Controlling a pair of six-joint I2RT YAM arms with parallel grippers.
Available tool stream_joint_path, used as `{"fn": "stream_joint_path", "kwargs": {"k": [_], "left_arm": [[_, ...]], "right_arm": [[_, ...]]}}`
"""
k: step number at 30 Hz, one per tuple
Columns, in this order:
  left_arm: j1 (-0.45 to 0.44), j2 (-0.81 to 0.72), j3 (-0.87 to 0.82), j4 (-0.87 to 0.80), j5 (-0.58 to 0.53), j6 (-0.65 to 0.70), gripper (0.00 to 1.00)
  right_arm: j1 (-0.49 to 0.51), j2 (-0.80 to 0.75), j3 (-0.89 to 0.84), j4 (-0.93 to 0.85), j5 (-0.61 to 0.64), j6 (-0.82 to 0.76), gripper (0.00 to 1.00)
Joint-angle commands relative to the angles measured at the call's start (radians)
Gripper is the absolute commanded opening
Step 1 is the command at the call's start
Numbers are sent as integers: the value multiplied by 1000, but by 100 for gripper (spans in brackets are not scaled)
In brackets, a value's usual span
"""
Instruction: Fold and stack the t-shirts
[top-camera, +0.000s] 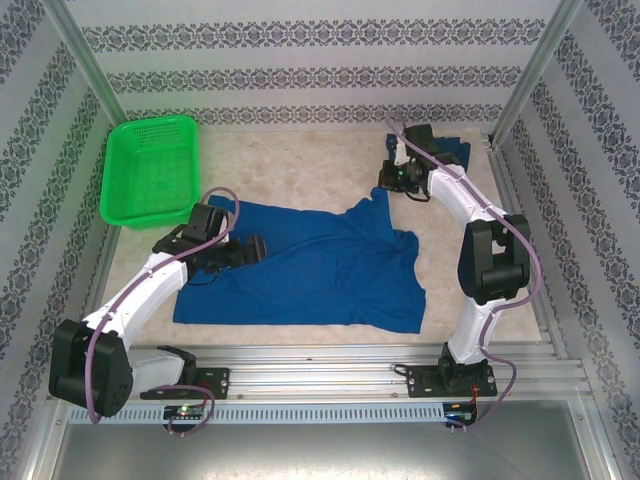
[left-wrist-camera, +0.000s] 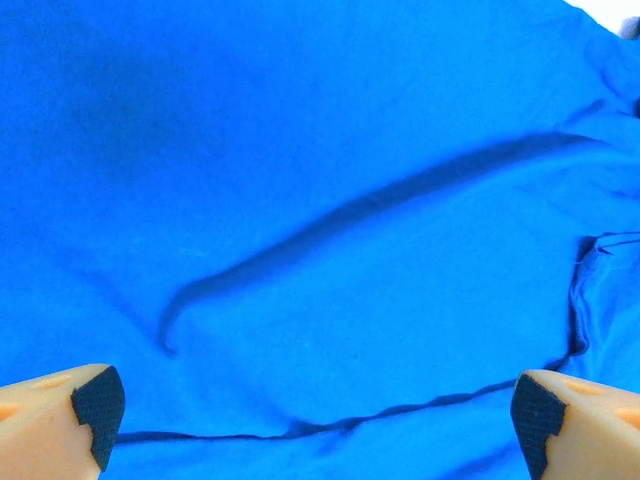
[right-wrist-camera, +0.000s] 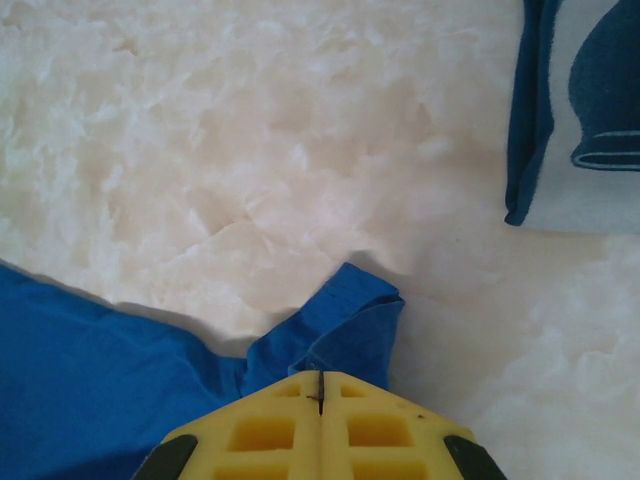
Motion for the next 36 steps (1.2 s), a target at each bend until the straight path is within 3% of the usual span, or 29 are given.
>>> {"fn": "stream_joint_path", "kwargs": {"k": [1,11,13,15,17,23,36], "left_arm": [[14,-20,-12,21,-2,-11,100],[15,-11,-4,44,-14,-27,100],[15,3,5,41,-7,-24,100],[15,14,17,39,-1,-24,100],[15,15,22,38,2,-25,100],[16,5,27,30,1,-21,100],[21,-8,7,27,-5,-19,100]], "right_arm": [[52,-21,-53,-5,-42,-57,4],[247,-17,-229,-84,7,-91,9],[247,-17,-239,-78,1,-70,20],[247,-34,-232,-79,9,-63,38],[248,-45,-212,-93,22,-65,45],[267,-24,-143,-170,68,-97,47],[463,37,-94,-323,453,-319,47]]}}
